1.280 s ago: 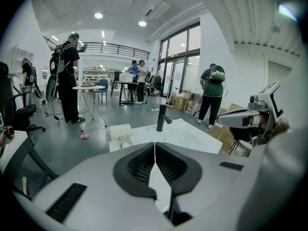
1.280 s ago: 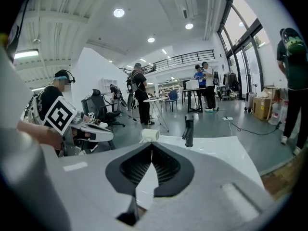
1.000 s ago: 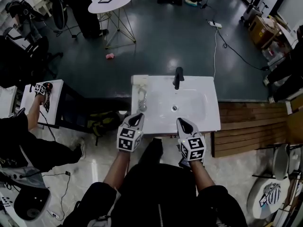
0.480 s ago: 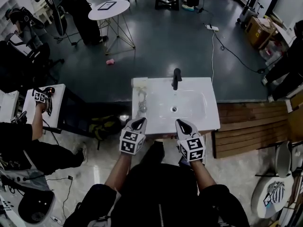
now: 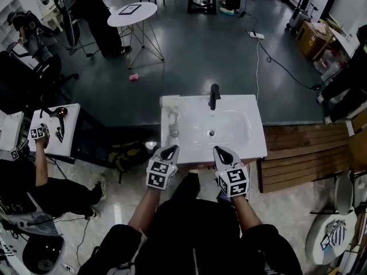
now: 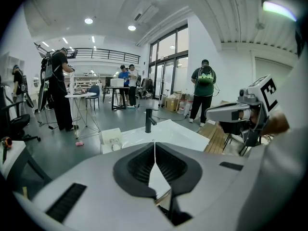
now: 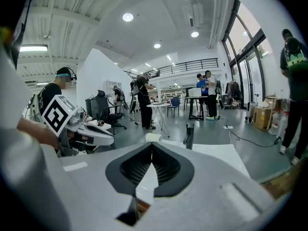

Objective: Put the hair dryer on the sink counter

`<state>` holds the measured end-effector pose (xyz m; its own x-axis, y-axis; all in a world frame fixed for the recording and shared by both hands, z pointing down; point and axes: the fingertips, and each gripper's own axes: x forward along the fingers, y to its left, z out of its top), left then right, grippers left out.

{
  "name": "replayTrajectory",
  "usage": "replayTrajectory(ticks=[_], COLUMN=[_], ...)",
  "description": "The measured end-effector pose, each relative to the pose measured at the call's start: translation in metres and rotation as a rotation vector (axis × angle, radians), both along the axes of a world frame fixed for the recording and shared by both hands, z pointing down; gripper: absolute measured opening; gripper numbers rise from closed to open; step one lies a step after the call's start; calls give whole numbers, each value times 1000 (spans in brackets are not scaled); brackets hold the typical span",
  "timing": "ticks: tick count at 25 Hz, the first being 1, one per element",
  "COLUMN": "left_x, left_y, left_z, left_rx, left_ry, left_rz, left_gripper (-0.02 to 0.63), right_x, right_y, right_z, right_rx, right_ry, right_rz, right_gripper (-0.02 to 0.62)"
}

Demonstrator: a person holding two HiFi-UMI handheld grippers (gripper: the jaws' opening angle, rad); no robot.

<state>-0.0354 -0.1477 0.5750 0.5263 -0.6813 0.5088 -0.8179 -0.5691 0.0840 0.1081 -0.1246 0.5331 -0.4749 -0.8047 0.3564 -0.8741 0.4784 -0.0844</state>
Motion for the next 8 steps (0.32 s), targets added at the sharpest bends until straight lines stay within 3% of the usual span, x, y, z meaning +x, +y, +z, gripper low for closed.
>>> replayTrajectory(ticks=[8], left_x=[-8], left_y=[3], left_z=[8], left_rx=[2], left_ry=[-3], left_rz=[-12], left_gripper=[15], right_x=[-6], right_y=[1], right_z=[1], right_rx=[-1], right_ry=[2], right_rz=[-4], right_gripper=[5])
